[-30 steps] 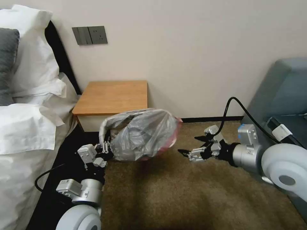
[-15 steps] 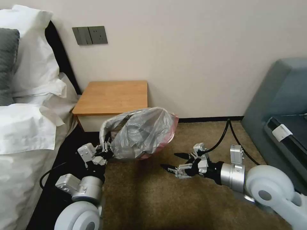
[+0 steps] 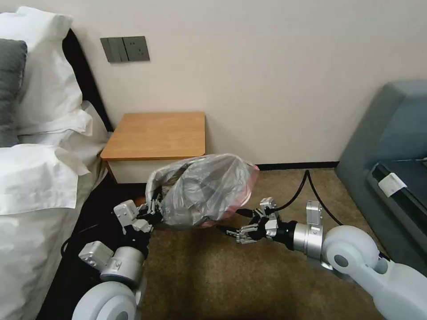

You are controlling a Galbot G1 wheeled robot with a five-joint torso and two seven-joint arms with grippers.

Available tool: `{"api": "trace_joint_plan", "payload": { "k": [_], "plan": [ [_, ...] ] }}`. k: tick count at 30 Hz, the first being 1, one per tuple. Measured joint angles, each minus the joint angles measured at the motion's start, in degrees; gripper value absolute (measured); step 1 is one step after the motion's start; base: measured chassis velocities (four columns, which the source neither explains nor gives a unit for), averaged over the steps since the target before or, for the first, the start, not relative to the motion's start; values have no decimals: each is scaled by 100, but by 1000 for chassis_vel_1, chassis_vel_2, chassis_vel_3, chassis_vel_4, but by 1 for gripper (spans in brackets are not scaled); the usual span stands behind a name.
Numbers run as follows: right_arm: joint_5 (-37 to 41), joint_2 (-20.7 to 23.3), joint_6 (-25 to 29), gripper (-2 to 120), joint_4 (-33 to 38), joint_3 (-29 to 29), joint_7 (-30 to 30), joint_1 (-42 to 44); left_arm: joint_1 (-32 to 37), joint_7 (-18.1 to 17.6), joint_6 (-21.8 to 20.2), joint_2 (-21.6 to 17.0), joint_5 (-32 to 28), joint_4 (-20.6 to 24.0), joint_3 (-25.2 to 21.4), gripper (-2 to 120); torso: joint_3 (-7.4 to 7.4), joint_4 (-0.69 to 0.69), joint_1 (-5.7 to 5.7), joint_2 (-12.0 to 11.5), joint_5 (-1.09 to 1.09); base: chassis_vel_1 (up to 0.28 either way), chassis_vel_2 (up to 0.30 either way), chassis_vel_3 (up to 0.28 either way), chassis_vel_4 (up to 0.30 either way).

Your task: Pick up the garbage bag from the table and place it over the trash can.

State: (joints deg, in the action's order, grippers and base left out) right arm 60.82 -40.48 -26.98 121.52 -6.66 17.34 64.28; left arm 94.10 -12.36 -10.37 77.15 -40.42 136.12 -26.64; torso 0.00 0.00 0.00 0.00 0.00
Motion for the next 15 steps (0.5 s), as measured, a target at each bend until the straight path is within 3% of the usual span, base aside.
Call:
{"api": "trace_joint_plan", "payload": {
  "k": [8,15],
  "plan": [
    [117,63,-60,98,212,103,-141,-138,17,91,-2,17,139,-43,15,7,0,0,0,0,0,0,0,0,0],
    [194,173,-140,75,421,146,-165,-193,48,149,-4,12,337,-83,24,7,0,0,0,0,0,0,0,0,0]
  ]
}}
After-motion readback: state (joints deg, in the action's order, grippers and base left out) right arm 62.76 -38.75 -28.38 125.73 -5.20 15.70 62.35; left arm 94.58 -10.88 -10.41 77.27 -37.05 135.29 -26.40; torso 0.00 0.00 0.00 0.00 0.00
